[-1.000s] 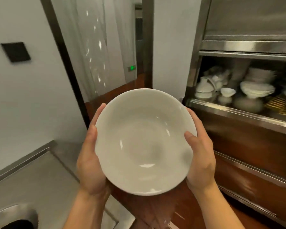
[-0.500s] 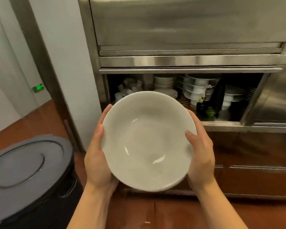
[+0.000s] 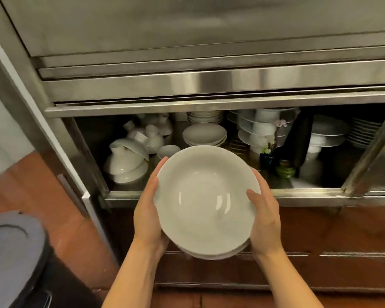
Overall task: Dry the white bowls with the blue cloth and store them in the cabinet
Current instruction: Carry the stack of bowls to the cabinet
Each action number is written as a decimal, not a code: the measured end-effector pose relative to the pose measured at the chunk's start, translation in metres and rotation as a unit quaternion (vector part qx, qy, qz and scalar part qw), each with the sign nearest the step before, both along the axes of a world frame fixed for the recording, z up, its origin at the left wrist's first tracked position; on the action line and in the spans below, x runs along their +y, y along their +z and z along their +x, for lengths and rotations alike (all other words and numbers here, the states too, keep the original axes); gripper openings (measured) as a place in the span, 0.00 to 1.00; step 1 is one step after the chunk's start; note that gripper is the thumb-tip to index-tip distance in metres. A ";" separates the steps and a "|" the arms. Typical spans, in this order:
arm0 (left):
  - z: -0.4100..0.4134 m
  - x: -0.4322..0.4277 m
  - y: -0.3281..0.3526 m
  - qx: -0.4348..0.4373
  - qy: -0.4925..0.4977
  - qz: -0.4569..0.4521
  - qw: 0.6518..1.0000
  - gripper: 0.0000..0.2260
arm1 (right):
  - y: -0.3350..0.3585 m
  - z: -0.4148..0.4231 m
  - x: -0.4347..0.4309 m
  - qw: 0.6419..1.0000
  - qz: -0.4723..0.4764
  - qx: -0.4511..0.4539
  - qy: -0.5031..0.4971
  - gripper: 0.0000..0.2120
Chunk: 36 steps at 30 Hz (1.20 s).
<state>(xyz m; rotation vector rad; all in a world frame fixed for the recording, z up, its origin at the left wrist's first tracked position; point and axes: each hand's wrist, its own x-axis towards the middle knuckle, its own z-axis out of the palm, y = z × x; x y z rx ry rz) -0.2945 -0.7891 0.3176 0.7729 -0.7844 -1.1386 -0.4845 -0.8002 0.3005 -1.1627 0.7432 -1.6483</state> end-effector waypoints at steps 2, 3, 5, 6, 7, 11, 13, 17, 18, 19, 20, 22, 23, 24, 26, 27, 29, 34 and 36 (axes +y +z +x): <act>-0.006 -0.023 -0.004 -0.004 0.022 0.022 1.000 0.14 | -0.006 -0.005 -0.028 1.000 0.025 0.003 0.004 0.20; -0.006 -0.035 -0.006 -0.006 0.036 0.034 0.999 0.13 | -0.008 -0.006 -0.044 0.999 0.033 0.004 0.013 0.20; -0.007 -0.061 -0.011 -0.002 0.043 0.046 0.998 0.13 | -0.014 -0.008 -0.073 0.999 0.049 0.003 0.019 0.21; -0.006 -0.072 -0.015 0.005 0.037 0.048 0.998 0.14 | -0.018 -0.008 -0.085 0.998 0.062 0.004 0.018 0.21; -0.005 -0.083 -0.019 0.011 0.030 0.049 0.998 0.14 | -0.022 -0.007 -0.096 0.997 0.074 0.008 0.014 0.21; 0.002 -0.133 -0.043 0.045 0.004 0.067 0.997 0.17 | -0.038 0.001 -0.138 0.994 0.107 0.026 -0.022 0.19; 0.006 -0.155 -0.052 0.054 -0.003 0.079 0.995 0.17 | -0.042 0.007 -0.155 0.992 0.117 0.039 -0.038 0.19; 0.010 -0.182 -0.064 0.075 0.007 0.104 0.992 0.15 | -0.053 0.013 -0.178 0.987 0.134 0.056 -0.067 0.20; 0.011 -0.188 -0.067 0.076 0.007 0.116 0.990 0.15 | -0.058 0.014 -0.183 0.985 0.144 0.054 -0.077 0.20; 0.011 -0.192 -0.069 0.076 0.008 0.125 0.989 0.14 | -0.062 0.016 -0.187 0.983 0.153 0.052 -0.085 0.19; 0.011 -0.196 -0.072 0.077 0.009 0.131 0.988 0.14 | -0.066 0.016 -0.191 0.982 0.162 0.051 -0.089 0.19; 0.011 -0.203 -0.077 0.073 0.017 0.139 0.987 0.13 | -0.071 0.016 -0.196 0.979 0.177 0.054 -0.089 0.19; 0.011 -0.206 -0.079 0.070 0.025 0.144 0.987 0.12 | -0.073 0.015 -0.199 0.977 0.185 0.057 -0.088 0.20; 0.010 -0.209 -0.080 0.068 0.028 0.147 0.986 0.12 | -0.075 0.014 -0.203 0.976 0.190 0.057 -0.088 0.23; 0.009 -0.213 -0.083 0.069 0.030 0.151 0.986 0.10 | -0.080 0.012 -0.211 0.975 0.200 0.059 -0.083 0.27; 0.008 -0.215 -0.085 0.071 0.031 0.149 0.986 0.10 | -0.082 0.011 -0.214 0.974 0.203 0.060 -0.081 0.28; 0.008 -0.218 -0.089 0.075 0.041 0.148 0.985 0.11 | -0.086 0.011 -0.218 0.973 0.209 0.063 -0.081 0.28; 0.006 -0.229 -0.090 0.065 0.033 0.156 0.985 0.10 | -0.090 0.011 -0.224 0.967 0.234 0.040 -0.093 0.27; 0.006 -0.235 -0.091 0.056 0.032 0.165 0.984 0.09 | -0.091 0.009 -0.228 0.965 0.239 0.041 -0.097 0.28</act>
